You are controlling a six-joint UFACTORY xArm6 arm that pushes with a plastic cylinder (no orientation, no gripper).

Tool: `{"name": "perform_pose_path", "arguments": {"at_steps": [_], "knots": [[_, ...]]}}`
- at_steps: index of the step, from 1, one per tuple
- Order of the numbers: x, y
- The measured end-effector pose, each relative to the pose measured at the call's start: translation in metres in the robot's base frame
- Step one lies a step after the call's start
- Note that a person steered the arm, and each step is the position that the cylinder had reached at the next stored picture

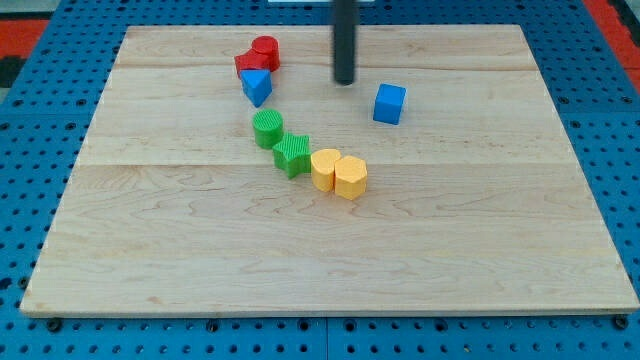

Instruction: Move the blue cube close to the blue triangle

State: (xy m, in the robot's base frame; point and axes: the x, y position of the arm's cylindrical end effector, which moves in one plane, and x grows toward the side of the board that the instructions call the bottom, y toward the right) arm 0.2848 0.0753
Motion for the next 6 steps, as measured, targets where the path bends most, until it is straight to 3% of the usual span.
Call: {"name": "perform_pose_path", "arguments": {"at_steps": [1,2,4,5,6], "knots": [[0.02,0.083],[0.07,0.078],[0.073,-0.109],[0.061,-0.149],[0.077,-0.133]]}}
